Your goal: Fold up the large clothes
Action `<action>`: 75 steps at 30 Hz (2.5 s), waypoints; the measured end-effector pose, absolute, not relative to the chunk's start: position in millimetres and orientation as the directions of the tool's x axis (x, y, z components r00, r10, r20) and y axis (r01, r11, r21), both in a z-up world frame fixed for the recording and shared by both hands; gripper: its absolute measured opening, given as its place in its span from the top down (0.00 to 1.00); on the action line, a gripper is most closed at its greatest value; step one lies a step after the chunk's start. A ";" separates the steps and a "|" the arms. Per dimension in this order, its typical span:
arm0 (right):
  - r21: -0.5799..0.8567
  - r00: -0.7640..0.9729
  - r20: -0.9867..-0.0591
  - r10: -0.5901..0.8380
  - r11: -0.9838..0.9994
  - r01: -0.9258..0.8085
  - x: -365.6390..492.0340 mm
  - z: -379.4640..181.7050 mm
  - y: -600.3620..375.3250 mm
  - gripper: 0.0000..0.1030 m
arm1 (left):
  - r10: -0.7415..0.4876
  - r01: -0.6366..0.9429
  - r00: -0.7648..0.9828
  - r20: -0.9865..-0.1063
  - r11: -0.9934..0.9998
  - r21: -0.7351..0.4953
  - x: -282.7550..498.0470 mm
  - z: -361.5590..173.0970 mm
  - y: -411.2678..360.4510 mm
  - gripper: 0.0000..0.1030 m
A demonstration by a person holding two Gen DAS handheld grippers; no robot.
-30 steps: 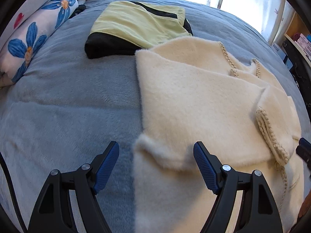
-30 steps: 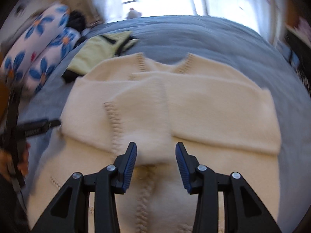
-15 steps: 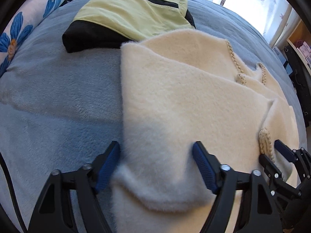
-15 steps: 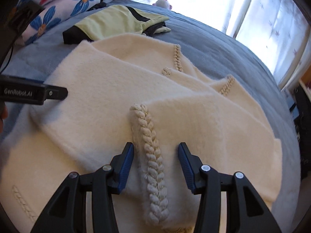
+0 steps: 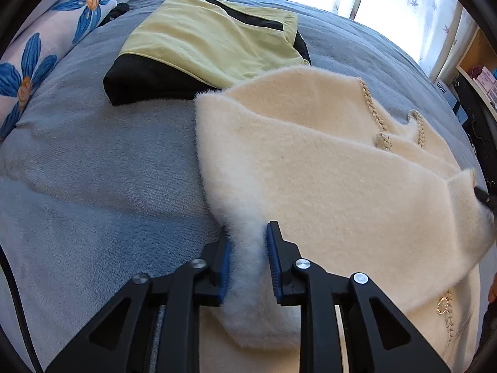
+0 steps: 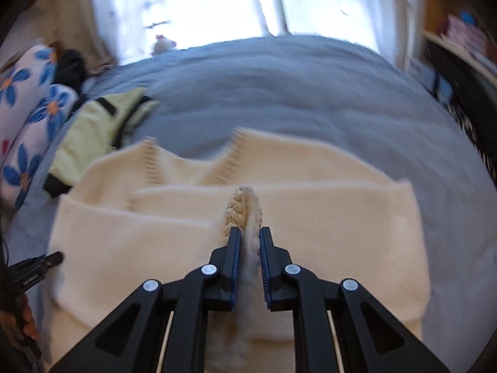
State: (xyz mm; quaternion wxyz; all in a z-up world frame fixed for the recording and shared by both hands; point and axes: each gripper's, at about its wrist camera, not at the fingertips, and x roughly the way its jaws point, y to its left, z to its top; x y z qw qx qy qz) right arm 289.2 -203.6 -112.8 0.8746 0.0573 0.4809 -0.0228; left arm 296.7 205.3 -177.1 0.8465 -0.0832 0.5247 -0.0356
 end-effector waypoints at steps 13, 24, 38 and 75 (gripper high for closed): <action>0.415 0.449 -0.833 0.323 0.902 0.122 304.6 -152.2 -254.9 0.55 | -0.161 -0.012 0.406 -0.900 0.983 -0.181 339.7 -178.8 207.9 0.38; 0.227 0.510 -0.833 0.213 0.973 -0.034 305.5 -137.7 -220.3 0.86 | -0.166 -0.023 0.505 -0.847 0.978 -0.206 349.9 -172.3 209.2 0.89; 0.176 0.593 -0.795 0.131 0.984 0.018 349.3 -143.3 -211.3 0.85 | -0.106 -0.080 0.591 -0.799 0.979 -0.190 352.9 -179.0 211.0 0.89; -0.036 0.583 -0.812 -0.020 0.999 -0.015 269.4 -150.3 -195.0 0.93 | -0.107 -0.017 0.538 -0.836 0.990 -0.138 284.2 -181.1 150.7 0.65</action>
